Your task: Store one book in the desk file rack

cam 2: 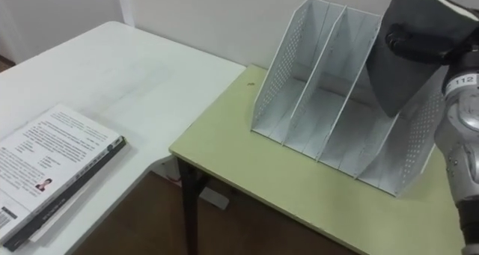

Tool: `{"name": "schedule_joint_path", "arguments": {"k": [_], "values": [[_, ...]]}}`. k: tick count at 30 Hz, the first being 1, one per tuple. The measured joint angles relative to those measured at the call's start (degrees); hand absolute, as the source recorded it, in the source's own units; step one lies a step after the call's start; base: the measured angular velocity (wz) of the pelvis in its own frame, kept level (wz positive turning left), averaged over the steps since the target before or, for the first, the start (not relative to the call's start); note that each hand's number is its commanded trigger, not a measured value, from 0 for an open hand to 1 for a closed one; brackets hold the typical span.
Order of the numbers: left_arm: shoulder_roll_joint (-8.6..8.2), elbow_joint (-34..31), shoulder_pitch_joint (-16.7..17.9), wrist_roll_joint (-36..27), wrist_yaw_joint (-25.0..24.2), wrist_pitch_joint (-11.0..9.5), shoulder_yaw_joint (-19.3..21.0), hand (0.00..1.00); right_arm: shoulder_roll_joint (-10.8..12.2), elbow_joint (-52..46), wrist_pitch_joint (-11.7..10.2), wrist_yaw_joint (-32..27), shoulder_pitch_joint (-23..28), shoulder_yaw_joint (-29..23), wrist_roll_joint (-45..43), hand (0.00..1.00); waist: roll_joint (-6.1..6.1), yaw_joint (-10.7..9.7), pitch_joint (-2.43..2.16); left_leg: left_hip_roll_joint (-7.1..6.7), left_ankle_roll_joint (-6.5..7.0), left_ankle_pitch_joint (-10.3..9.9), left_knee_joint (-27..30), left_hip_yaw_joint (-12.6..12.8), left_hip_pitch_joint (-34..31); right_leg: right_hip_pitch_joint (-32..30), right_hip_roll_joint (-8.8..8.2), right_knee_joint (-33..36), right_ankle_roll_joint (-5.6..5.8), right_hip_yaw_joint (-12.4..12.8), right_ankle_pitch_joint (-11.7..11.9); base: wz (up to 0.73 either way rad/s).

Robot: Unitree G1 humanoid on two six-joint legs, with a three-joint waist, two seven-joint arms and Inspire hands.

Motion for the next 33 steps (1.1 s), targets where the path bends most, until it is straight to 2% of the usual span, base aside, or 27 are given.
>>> {"name": "schedule_joint_path", "arguments": {"k": [12, 17, 18, 19, 20, 24, 33], "values": [[-0.43, -0.2, 0.1, 0.1, -0.3, 0.1, 1.7, 0.0, 0.2, 0.9, -0.1, 0.9, 3.5, -0.1, -0.2, 1.0, 0.22, 1.7, 0.0, 0.02, -0.07, 0.0, 0.0, -0.1, 0.2, 0.1, 0.03, -0.1, -0.05, -0.1, 0.0, 0.0], [-0.43, -0.3, 0.1, 0.1, -0.3, 0.1, 1.9, 0.0, 0.2, 0.9, -1.7, 0.8, 4.0, -0.1, -0.4, 1.0, 0.57, 1.8, 0.24, 0.03, -0.07, 0.0, 0.1, -0.2, 0.0, 0.1, 0.02, -0.1, -0.05, -0.1, 0.0, 0.0], [-0.43, -0.3, 0.1, 0.1, -0.3, 0.1, 1.9, 0.0, 0.2, 0.9, -2.0, 0.8, 4.1, -0.1, -0.4, 0.89, 0.65, 1.8, 0.29, 0.03, -0.07, 0.0, 0.2, -0.2, 0.0, 0.2, 0.02, -0.1, -0.05, -0.1, 0.0, 0.0], [-0.43, -0.2, 0.1, 0.1, -0.3, 0.1, 1.9, 0.0, 0.2, 0.9, -2.4, 0.8, 4.2, -0.1, -0.4, 0.42, 0.76, 1.8, 0.36, 0.03, -0.07, 0.0, 0.2, -0.2, 0.0, 0.2, 0.02, -0.1, -0.05, -0.2, 0.0, 0.0], [-0.44, -0.2, 0.1, 0.1, -0.3, 0.1, 1.9, 0.0, 0.2, 0.9, -2.7, 0.8, 4.2, -0.1, -0.4, 0.0, 0.87, 1.8, 0.42, 0.02, -0.07, 0.0, 0.2, -0.3, -0.1, 0.2, 0.0, -0.1, -0.05, -0.3, 0.0, 0.0], [-0.43, -0.2, 0.1, 0.0, -0.3, 0.0, 1.9, 0.0, 0.2, 0.9, -3.9, 0.4, 5.1, -0.1, -0.5, 0.0, 0.92, 1.9, 0.42, 0.04, -0.07, 0.0, 0.3, -0.4, 0.2, 0.5, 0.01, -0.1, -0.05, -0.3, 0.0, 0.0], [-0.41, -0.1, 0.2, -0.4, -0.3, 0.1, 1.8, 0.0, 0.9, 2.4, -3.9, -2.3, 6.2, 0.0, -5.0, 0.0, 1.05, 2.3, 0.36, 0.07, -0.07, 0.0, 0.2, -0.1, 0.9, 1.1, 0.02, 0.0, -0.05, -0.3, 0.0, 0.0]]}}
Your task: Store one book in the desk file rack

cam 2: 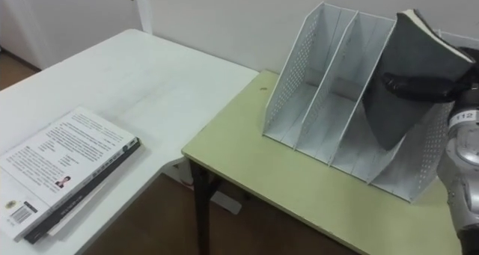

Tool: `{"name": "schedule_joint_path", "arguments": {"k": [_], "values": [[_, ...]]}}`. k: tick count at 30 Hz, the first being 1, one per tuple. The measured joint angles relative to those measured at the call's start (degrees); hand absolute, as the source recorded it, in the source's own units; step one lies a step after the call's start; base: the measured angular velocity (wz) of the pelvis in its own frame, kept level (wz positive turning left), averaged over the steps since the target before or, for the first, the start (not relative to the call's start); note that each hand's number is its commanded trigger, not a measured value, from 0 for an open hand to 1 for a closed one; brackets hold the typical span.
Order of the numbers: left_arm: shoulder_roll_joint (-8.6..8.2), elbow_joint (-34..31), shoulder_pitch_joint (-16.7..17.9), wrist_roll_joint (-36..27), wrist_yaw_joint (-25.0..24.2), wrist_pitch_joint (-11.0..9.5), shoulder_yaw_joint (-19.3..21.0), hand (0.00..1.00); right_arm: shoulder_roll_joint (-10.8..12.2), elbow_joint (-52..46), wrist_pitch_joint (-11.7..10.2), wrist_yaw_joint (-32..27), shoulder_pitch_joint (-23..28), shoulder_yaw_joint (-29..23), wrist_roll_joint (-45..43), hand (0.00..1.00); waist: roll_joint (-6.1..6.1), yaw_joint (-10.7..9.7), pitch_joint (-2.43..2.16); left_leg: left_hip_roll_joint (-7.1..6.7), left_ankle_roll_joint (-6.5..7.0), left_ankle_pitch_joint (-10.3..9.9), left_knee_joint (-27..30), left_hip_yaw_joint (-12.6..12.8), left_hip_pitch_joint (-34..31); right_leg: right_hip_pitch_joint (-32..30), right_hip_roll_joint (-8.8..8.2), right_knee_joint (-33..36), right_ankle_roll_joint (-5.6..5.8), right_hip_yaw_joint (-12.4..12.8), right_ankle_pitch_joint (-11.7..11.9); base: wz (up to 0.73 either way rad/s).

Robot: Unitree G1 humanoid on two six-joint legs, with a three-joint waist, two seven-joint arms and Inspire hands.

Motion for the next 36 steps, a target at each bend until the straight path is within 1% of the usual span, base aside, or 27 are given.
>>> {"name": "schedule_joint_path", "arguments": {"k": [2, 14, 19, 24, 30, 33, 36], "values": [[-0.02, 0.0, 0.1, 0.1, 0.0, 0.0, 0.0, 0.0, 0.0, 0.0, 0.0, 0.0, 0.0, 0.0, -0.1, 0.0, 0.11, 0.0, -0.07, -0.01, 0.0, 0.0, 0.0, 0.0, 0.0, 0.0, -0.01, 0.0, 0.0, 0.0, 0.0, 0.0], [0.0, -0.1, 0.3, 0.2, 0.0, -0.1, 0.2, 0.0, 0.0, 0.5, -0.4, 0.1, 0.0, -0.1, 0.4, 0.0, 0.17, 0.0, -0.09, -0.02, 0.0, 0.0, 0.0, -0.1, 0.1, 0.2, -0.03, 0.0, 0.0, -0.1, 0.0, 0.0], [0.0, -0.1, 0.4, 0.1, 0.1, -0.1, 0.2, 0.0, 0.0, 0.8, -0.5, -0.3, 0.0, -0.1, 4.8, 0.0, 0.13, -0.1, -0.03, -0.06, 0.0, 0.0, 0.0, -0.3, 0.4, 0.9, -0.05, -0.1, 0.01, -0.1, 0.0, 0.0], [0.03, -0.2, 0.3, -0.1, 0.1, -0.1, 0.2, 0.0, 0.0, 0.8, -0.5, -1.3, 0.0, -0.1, 7.1, 0.0, 0.06, 0.0, -0.02, -0.05, 0.0, 0.0, -0.1, -0.2, 0.5, 0.6, -0.02, -0.1, 0.01, 0.0, 0.0, 0.0], [0.14, -0.2, 0.4, -0.2, 0.1, -0.1, -0.1, 0.0, 0.6, 0.2, -0.5, -3.3, 0.0, -0.1, 7.0, 0.0, -0.13, 0.0, -0.1, -0.07, 0.0, 0.0, -0.1, -0.3, 0.7, 0.7, 0.0, 0.0, 0.01, 0.2, 0.0, 0.0], [0.1, 0.1, 0.3, -0.1, 0.1, -0.3, 0.1, 0.0, 1.2, -2.8, -0.4, -3.8, 0.0, -0.1, 3.9, 0.0, -0.22, 0.0, -0.12, -0.05, 0.0, 0.0, -0.1, -0.1, 0.5, 0.2, 0.01, 0.0, 0.0, 0.1, 0.0, -0.03], [0.07, 0.1, 0.3, 0.0, 0.1, -0.5, 0.4, 0.0, 1.3, -9.2, -0.4, -4.4, 0.0, -0.1, 2.1, 0.0, -0.21, 0.0, -0.18, -0.02, -0.03, 0.0, -0.1, 0.0, 0.1, -0.2, 0.03, 0.1, -0.02, 0.1, 0.0, -0.01]]}}
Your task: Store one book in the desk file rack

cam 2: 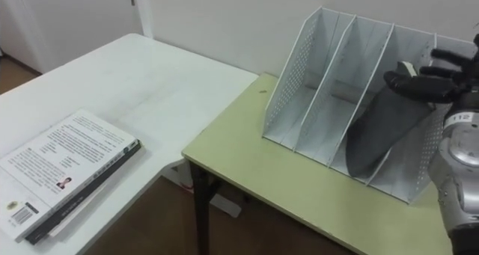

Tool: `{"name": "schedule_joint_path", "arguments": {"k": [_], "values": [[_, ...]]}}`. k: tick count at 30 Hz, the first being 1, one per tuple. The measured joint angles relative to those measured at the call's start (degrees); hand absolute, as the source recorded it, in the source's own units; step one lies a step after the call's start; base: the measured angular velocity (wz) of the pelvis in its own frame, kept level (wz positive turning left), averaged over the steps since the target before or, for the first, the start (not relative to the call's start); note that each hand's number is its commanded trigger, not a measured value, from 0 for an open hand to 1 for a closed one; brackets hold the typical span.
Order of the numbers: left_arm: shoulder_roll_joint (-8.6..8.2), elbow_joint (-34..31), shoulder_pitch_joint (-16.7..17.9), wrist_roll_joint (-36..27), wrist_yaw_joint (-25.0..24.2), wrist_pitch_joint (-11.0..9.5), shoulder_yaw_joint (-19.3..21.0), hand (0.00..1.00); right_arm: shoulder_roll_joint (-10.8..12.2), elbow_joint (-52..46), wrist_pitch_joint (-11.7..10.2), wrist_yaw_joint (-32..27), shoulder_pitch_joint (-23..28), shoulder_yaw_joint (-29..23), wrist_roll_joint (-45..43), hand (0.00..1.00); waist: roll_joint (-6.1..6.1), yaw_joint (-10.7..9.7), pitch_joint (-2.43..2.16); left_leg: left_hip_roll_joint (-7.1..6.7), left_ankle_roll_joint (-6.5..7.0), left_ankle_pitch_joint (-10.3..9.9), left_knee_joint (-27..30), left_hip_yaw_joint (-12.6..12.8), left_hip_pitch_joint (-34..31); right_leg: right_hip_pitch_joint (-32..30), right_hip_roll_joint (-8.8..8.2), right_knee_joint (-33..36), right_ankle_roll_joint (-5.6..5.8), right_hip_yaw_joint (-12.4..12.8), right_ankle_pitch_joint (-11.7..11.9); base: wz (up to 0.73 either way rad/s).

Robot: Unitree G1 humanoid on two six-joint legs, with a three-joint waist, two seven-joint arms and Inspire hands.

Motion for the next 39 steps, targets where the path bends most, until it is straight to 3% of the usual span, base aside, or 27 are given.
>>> {"name": "schedule_joint_path", "arguments": {"k": [11, 12, 15, 19, 24, 29, 33, 37, 39], "values": [[-0.19, 1.8, -0.7, -0.3, 0.3, -2.6, -1.3, 0.0, 0.9, -22.0, -0.5, 2.3, 1.1, 2.4, -4.0, 0.0, -0.12, 0.1, 0.07, -0.07, 0.0, 0.0, -0.4, 0.1, 0.2, 0.7, 0.0, -0.2, 0.01, 0.2, 0.0, 0.0], [-0.25, 1.8, -1.0, -0.3, 0.5, -2.7, -1.6, 0.0, 1.0, -23.3, -0.9, 3.2, 1.1, 2.6, -4.3, 0.0, -0.06, 0.1, 0.35, -0.08, 0.0, 0.0, -0.4, 0.1, 0.5, 1.1, 0.01, -0.3, 0.02, 0.2, 0.0, 0.0], [-0.67, 2.9, -1.4, -0.3, 0.7, -3.4, -1.6, 0.0, 2.6, -27.5, -1.3, 6.5, 1.0, 3.0, -4.2, 0.0, 0.16, 0.3, 0.46, -0.07, 0.0, 0.0, -0.4, 0.0, 0.7, 1.1, 0.05, -0.2, 0.06, 0.6, -0.1, 0.0], [-0.89, 6.0, -3.6, -0.3, 0.6, -3.6, -1.6, 0.0, 3.0, -33.7, -1.3, 12.1, 1.2, 4.7, -4.0, 0.0, 0.3, 0.3, 0.46, -0.05, -0.01, 0.0, -0.4, -0.1, 0.5, 0.6, 0.05, -0.1, 0.07, 0.5, -0.1, 0.0], [-0.9, 6.0, -3.6, -0.3, 0.6, -3.7, -1.6, 0.0, 3.2, -37.2, -2.0, 16.8, 1.1, 6.0, -3.8, 0.0, -0.18, 0.6, 0.21, -0.1, -0.01, 0.0, -0.8, 0.0, 0.3, 0.2, 0.0, -0.2, 0.08, 0.4, -0.1, -0.01], [-0.87, 6.0, -3.4, -0.4, 0.3, -3.6, -1.7, 0.0, 3.2, -38.2, -1.7, 25.5, 1.7, 10.1, -5.8, 0.0, -0.38, 0.7, 0.16, -0.07, 0.0, 0.0, -0.7, -0.1, -0.3, 0.0, -0.07, -0.2, 0.07, 0.0, -0.1, 0.02], [-0.37, 6.0, -3.6, -5.3, -0.1, -3.4, -4.1, 0.0, 3.1, -38.5, 0.2, 35.1, 5.5, 15.7, -6.0, 0.0, -0.53, 2.1, 0.16, 0.03, -0.01, 0.0, -0.7, -0.3, -0.3, 0.0, -0.02, -0.1, 0.05, -0.2, -0.1, 0.01], [0.19, 6.6, -4.7, -6.1, -1.3, -2.7, -4.0, 0.0, 3.1, -38.5, 1.4, 45.1, 9.1, 19.8, -8.9, 0.0, -1.75, 3.7, 0.66, -0.07, -0.08, 0.0, -0.7, -1.0, -1.1, -0.1, -0.08, -0.1, -0.02, -0.7, -0.1, 0.08], [0.78, 6.6, -5.3, -6.2, -2.2, -1.9, -4.2, 0.0, 3.0, -38.3, 2.4, 48.5, 10.6, 21.6, -11.1, 0.0, -2.21, 4.8, 0.49, -0.14, -0.11, 0.0, -0.3, -1.5, -1.6, -0.7, -0.14, -0.1, -0.04, -1.0, -0.1, 0.12]]}}
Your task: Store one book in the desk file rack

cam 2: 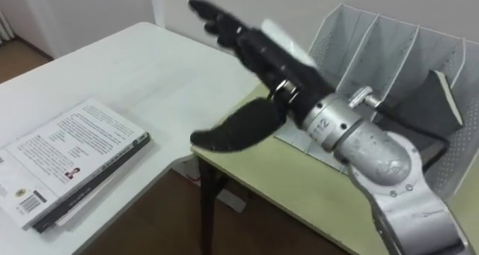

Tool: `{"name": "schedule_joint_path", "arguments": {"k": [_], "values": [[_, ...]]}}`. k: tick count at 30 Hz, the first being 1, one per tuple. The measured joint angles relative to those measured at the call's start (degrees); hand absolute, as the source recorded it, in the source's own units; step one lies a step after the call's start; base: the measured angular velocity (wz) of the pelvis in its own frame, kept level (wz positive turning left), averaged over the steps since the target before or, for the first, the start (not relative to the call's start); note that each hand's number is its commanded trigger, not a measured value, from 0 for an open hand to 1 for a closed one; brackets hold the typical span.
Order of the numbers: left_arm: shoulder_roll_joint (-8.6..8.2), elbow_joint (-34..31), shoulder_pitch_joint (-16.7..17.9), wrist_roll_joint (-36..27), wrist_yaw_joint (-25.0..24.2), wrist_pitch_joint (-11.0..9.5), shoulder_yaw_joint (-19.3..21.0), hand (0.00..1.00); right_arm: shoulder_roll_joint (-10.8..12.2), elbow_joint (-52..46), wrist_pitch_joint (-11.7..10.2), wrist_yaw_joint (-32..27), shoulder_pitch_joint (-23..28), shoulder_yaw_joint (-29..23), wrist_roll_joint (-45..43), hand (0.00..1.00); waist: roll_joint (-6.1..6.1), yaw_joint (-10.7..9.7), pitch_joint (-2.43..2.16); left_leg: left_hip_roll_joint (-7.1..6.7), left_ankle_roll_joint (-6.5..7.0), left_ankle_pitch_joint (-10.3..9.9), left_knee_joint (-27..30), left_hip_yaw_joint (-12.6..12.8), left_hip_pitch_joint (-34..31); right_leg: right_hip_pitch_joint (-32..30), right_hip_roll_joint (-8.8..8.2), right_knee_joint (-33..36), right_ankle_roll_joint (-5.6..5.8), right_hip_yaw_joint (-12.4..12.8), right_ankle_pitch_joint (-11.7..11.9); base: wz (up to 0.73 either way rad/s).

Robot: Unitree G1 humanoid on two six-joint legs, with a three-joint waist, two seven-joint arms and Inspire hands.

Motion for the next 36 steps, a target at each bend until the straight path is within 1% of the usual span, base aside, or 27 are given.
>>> {"name": "schedule_joint_path", "arguments": {"k": [1, 2, 3, 4, 5, 7, 8, 9, 10, 13, 16, 17, 19, 23, 25, 26, 27, 28, 29, 30, 31, 32, 34, 35, 36], "values": [[0.13, 0.0, -0.5, -0.4, -0.3, 0.4, -0.5, 0.0, 0.0, 0.6, 0.4, 2.1, 1.1, 1.5, -1.6, 0.0, -0.48, 0.6, -0.17, -0.02, 0.01, 0.0, 0.3, -0.3, -0.4, -0.1, -0.03, 0.1, -0.01, -0.2, 0.0, 0.12], [0.43, 0.0, -1.1, -0.6, -0.4, 0.8, -1.0, 0.0, -0.1, 0.7, 1.3, 4.2, 2.4, 3.0, -4.0, 0.0, -0.75, 1.6, -0.25, -0.06, 0.02, 0.0, 0.6, -0.7, -0.7, -0.1, -0.11, 0.1, -0.01, -0.7, 0.0, 0.15], [0.54, 0.0, -1.5, -0.6, -0.6, 1.0, -1.3, 0.0, -0.1, 0.8, 1.5, 5.4, 2.9, 3.8, -5.0, 0.0, -0.83, 1.9, -0.21, -0.09, 0.02, 0.0, 0.6, -1.0, -0.7, -0.1, -0.13, 0.1, 0.0, -0.8, 0.0, 0.18], [0.75, 0.0, -1.9, -0.6, -1.1, 1.2, -2.1, 0.0, -0.1, 1.5, 1.9, 7.5, 3.6, 5.5, -6.6, 0.0, -0.8, 2.3, -0.16, -0.22, 0.03, 0.0, 0.6, -1.6, -0.8, -0.1, -0.18, 0.2, 0.01, -0.8, 0.0, 0.12], [0.78, 0.0, -2.1, -0.6, -1.4, 1.2, -2.2, 0.0, -0.1, 2.0, 2.1, 8.6, 3.7, 6.3, -7.0, 0.0, -0.71, 2.7, -0.09, -0.24, 0.03, 0.0, 0.6, -1.7, -0.8, -0.1, -0.18, 0.2, 0.01, -0.7, 0.0, 0.07], [0.84, 0.1, -2.6, -0.6, -1.8, 1.3, -2.1, 0.0, -0.4, 3.7, 2.7, 12.3, 5.4, 7.9, -8.6, 0.0, -0.49, 4.0, 0.18, -0.29, 0.04, 0.0, 0.5, -1.9, -0.9, -0.1, -0.2, 0.2, 0.02, -0.8, 0.0, 0.02], [0.86, 0.1, -2.6, -0.6, -1.9, 1.3, -2.1, 0.0, -0.5, 3.8, 2.8, 13.1, 5.8, 8.3, -9.5, 0.0, -0.4, 4.5, 0.29, -0.3, 0.04, 0.0, 0.4, -2.0, -1.0, -0.1, -0.2, 0.2, 0.02, -0.8, 0.0, 0.04], [0.86, 0.0, -2.7, -0.7, -2.2, 1.6, -2.1, 0.0, -0.9, 4.6, 2.9, 14.5, 6.1, 9.3, -11.1, 0.0, -0.22, 4.8, 0.5, -0.3, 0.04, 0.0, 0.3, -2.0, -1.2, -0.1, -0.19, 0.2, 0.02, -0.8, 0.0, 0.03], [0.85, 0.0, -3.0, -0.7, -2.3, 2.0, -2.1, 0.0, -1.0, 5.7, 3.2, 15.7, 6.5, 10.2, -12.4, 0.0, -0.11, 4.9, 0.68, -0.32, 0.04, 0.0, 0.3, -2.2, -1.4, -0.1, -0.19, 0.1, 0.02, -0.8, 0.0, 0.05], [0.85, 0.1, -3.4, -0.7, -2.4, 2.2, -2.1, 0.0, -0.9, 9.0, 3.4, 17.9, 7.7, 11.5, -15.0, 0.0, 0.0, 5.0, 0.83, -0.51, 0.04, 0.0, 0.5, -2.9, -1.9, -0.3, -0.2, 0.0, 0.01, -0.9, 0.0, 0.1], [0.85, 0.1, -3.3, -0.8, -2.4, 2.2, -2.1, 0.0, -0.6, 12.5, 3.7, 19.9, 8.6, 11.6, -17.7, 0.0, 0.2, 4.9, 0.96, -0.67, 0.06, 0.0, 0.5, -3.2, -2.1, -0.3, -0.32, 0.0, 0.07, -1.1, 0.0, 0.07], [0.85, 0.1, -3.3, -0.8, -2.3, 2.2, -2.1, 0.0, -0.4, 13.4, 3.8, 20.0, 8.6, 11.6, -18.3, 0.0, 0.13, 5.0, 0.91, -0.7, 0.06, 0.0, 0.5, -3.3, -2.1, -0.3, -0.35, 0.0, 0.1, -1.1, -0.1, 0.04], [0.87, 0.0, -3.2, -0.7, -2.3, 2.2, -2.0, 0.0, 1.3, 17.8, 3.9, 20.5, 9.1, 11.5, -21.5, 0.0, 0.14, 5.0, 0.84, -0.82, 0.11, 0.1, 0.6, -3.6, -2.1, -0.2, -0.46, 0.0, 0.18, -1.5, -0.1, 0.07], [0.8, 0.0, -3.2, -0.8, -2.2, 2.2, -2.1, 0.0, 3.4, 23.9, 3.9, 20.2, 11.6, 11.5, -25.4, 0.0, 0.5, 5.1, 0.75, -0.94, 0.21, 0.1, 0.7, -4.1, -2.1, -0.3, -0.64, 0.1, 0.22, -2.3, -0.2, 0.09], [0.59, 0.0, -3.2, -0.8, -1.6, 2.2, -2.1, 0.0, 4.9, 27.4, 3.9, 19.1, 13.8, 11.5, -26.9, 0.0, 1.05, 4.9, 0.56, -1.05, 0.23, 0.1, 0.7, -4.7, -2.2, -0.2, -0.73, 0.1, 0.23, -2.9, -0.1, 0.1], [0.09, 0.0, -2.9, -0.8, -0.8, 2.1, -2.0, 0.0, 5.5, 29.8, 3.8, 17.6, 14.6, 11.5, -27.3, 0.0, 1.42, 5.0, 0.34, -1.08, 0.24, 0.1, 0.6, -4.7, -2.2, 0.0, -0.78, 0.1, 0.25, -3.2, -0.1, 0.06], [-0.25, 0.0, -2.6, -0.8, -0.4, 2.1, -2.0, 0.0, 5.8, 31.4, 3.8, 16.8, 14.9, 11.5, -27.5, 0.0, 1.83, 5.0, 0.23, -1.11, 0.24, 0.1, 0.6, -4.8, -2.1, 0.1, -0.81, 0.1, 0.25, -3.3, -0.1, 0.05], [-0.99, -0.2, -2.4, -0.8, 0.5, 2.1, -1.9, 0.0, 6.4, 34.6, 3.8, 14.6, 15.8, 11.2, -27.9, 0.0, 2.38, 4.8, -0.04, -1.21, 0.31, 0.2, 0.6, -4.9, -2.0, 0.2, -0.96, 0.1, 0.29, -3.9, -0.2, 0.04], [-1.3, -0.2, -2.4, -0.9, 0.9, 2.1, -1.9, 0.0, 6.6, 36.2, 3.8, 13.4, 16.4, 10.9, -28.1, 0.0, 2.67, 4.8, -0.08, -1.26, 0.35, 0.2, 0.6, -4.9, -1.8, 0.4, -1.02, 0.0, 0.32, -3.9, -0.2, 0.06], [-1.81, -0.2, -2.2, -0.9, 1.7, 1.9, -1.9, 0.0, 7.3, 39.7, 3.7, 10.7, 17.1, 10.2, -28.3, 0.0, 3.32, 4.8, 0.07, -1.38, 0.39, 0.2, 0.6, -4.9, -1.4, 0.8, -1.16, 0.0, 0.59, -4.1, -0.3, 0.03], [-2.33, 0.0, -2.0, -1.0, 2.5, 1.6, -1.8, 0.0, 8.8, 44.4, 3.1, 8.1, 18.0, 8.3, -28.3, 0.0, 3.92, 4.6, 0.04, -1.45, 0.46, 0.3, 0.5, -4.9, -1.2, 1.1, -1.26, 0.0, 0.65, -4.3, -0.4, 0.05], [-2.62, 0.0, -2.0, -1.0, 2.9, 1.4, -1.8, 0.0, 9.6, 47.2, 2.6, 6.6, 18.2, 7.2, -28.2, 0.0, 4.12, 4.5, 0.02, -1.54, 0.49, 0.3, 0.3, -5.1, -1.2, 1.2, -1.35, 0.0, 0.73, -4.5, -0.5, 0.11], [-3.73, 0.3, -1.1, -1.0, 4.8, 0.4, -0.9, 0.0, 12.7, 57.9, 1.4, 0.5, 19.4, 2.3, -27.4, 0.0, 4.2, 3.6, 0.01, -1.94, 0.77, 0.5, 0.1, -5.3, -1.2, 1.5, -1.75, -0.1, 0.89, -5.0, -0.9, 0.17], [-3.95, 0.3, -0.8, -0.9, 5.2, 0.1, -0.6, 0.0, 13.2, 59.8, 1.2, -1.0, 19.8, 1.1, -26.6, 0.0, 4.3, 3.6, -0.1, -1.98, 0.78, 0.5, 0.1, -5.3, -1.2, 1.6, -1.78, -0.1, 0.93, -5.0, -1.0, 0.09], [-4.25, 0.3, -0.2, -0.7, 6.2, -0.4, -0.1, 0.0, 13.8, 63.3, 0.1, -3.6, 20.0, -0.7, -25.5, 0.0, 4.33, 3.1, -0.13, -2.01, 0.8, 0.6, 0.1, -5.3, -1.2, 1.6, -1.81, -0.1, 1.0, -5.0, -1.0, 0.0]]}}
